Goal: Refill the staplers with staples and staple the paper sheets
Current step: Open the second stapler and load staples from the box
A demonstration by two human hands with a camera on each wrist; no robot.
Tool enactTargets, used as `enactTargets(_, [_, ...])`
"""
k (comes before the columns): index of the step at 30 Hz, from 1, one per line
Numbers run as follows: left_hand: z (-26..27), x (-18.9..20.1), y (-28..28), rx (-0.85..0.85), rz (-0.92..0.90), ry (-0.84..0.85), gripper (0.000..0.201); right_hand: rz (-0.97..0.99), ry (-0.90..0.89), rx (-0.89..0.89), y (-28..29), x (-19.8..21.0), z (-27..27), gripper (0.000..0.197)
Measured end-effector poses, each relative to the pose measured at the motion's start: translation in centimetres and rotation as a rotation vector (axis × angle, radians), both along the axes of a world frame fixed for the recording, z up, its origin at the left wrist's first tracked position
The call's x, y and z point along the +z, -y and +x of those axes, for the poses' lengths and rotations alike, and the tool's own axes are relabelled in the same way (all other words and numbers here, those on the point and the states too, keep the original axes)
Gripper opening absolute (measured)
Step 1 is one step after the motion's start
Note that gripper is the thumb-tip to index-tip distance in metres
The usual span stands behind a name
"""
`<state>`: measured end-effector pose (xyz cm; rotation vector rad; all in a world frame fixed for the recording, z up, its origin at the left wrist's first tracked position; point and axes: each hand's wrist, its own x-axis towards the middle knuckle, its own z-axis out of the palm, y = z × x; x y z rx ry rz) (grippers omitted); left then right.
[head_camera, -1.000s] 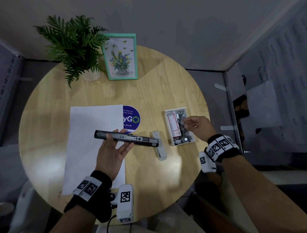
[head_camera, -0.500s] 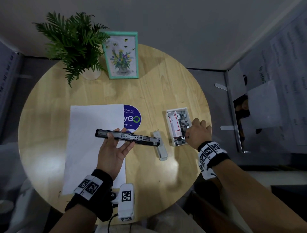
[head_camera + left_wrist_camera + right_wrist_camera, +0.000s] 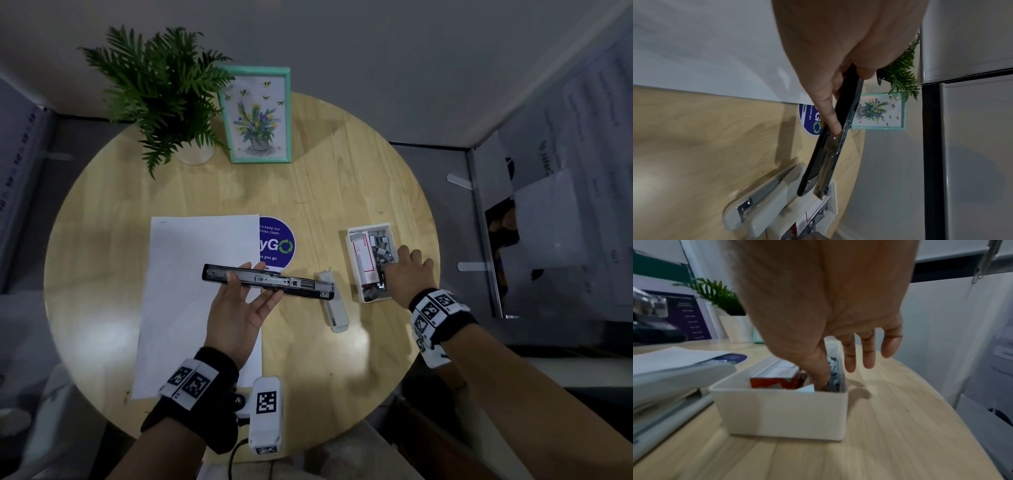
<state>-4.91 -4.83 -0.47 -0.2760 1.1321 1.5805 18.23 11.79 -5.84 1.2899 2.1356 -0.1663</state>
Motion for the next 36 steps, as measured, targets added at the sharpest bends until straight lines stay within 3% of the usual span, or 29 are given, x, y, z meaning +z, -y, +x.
enactTargets(5, [0.0,0.7,-0.1,0.003,0.025,0.014,0.036,0.109,-0.442,-0.211,-0.8,1.0,1.2,0.024])
enactTargets(10, [0.2,1.6,-0.3,0.01,0.065,0.041,0.036,-0.07,-1.011,-0.671,-0.3,2.3,1.5,0.016])
enactTargets(15, [0.3,2.4,-0.4,0.021,0.104,0.079,0.034,-0.36,-1.41,-0.823,2.4,6.2,-1.9,0.021])
enactTargets(22, [0.4,3.3,-0.2,0.027,0.134,0.065,0.033,-0.565,-1.621,-0.916,4.7,9.4,-4.9,0.012])
enactTargets(25, [0.5,3.4,0.2,0.033,0.14,0.059,0.033,-0.556,-1.63,-0.889,5.4,9.5,-5.4,0.013])
enactTargets(36, [0.4,3.7,1.3,0.03,0.15,0.041,0.035,-0.253,-1.561,-0.383,7.1,9.0,-6.1,0.011])
